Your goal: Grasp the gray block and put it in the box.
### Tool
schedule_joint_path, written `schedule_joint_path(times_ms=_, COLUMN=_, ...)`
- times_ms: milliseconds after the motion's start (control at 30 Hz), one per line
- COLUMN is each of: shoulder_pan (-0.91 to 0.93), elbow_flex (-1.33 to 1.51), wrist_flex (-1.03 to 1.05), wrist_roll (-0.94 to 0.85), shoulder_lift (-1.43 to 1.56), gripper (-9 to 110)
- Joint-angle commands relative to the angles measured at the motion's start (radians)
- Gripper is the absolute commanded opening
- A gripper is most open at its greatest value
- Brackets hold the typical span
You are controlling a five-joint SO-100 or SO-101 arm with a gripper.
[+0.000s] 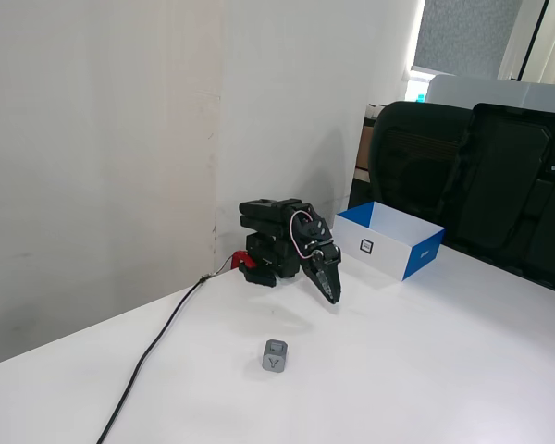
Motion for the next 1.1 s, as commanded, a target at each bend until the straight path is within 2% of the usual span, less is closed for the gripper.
schedule_joint_path(times_ms=0, shoulder_pan=0.003, elbow_flex=0.038, wrist_flex=-0.023, wrist_roll=0.006, shoulder_lift=0.011, gripper=0)
schedule_joint_path(times_ms=333, shoulder_pan=-0.048, elbow_flex=-0.040, wrist_flex=0.038, wrist_roll=0.095, shoulder_lift=0.008, gripper=0)
schedule_joint_path(times_ms=567, shoulder_pan=-0.069, elbow_flex=-0.235, wrist_flex=0.187, wrist_roll=0.150, shoulder_lift=-0.015, gripper=0)
schedule_joint_path(times_ms=900, shoulder_pan=-0.235, elbow_flex=-0.551, wrist_flex=0.187, wrist_roll=0.178, shoulder_lift=-0.439, gripper=0)
schedule_joint_path(times_ms=1067, shoulder_pan=-0.324, elbow_flex=-0.621, wrist_flex=0.160, wrist_roll=0.199, shoulder_lift=-0.526, gripper=0)
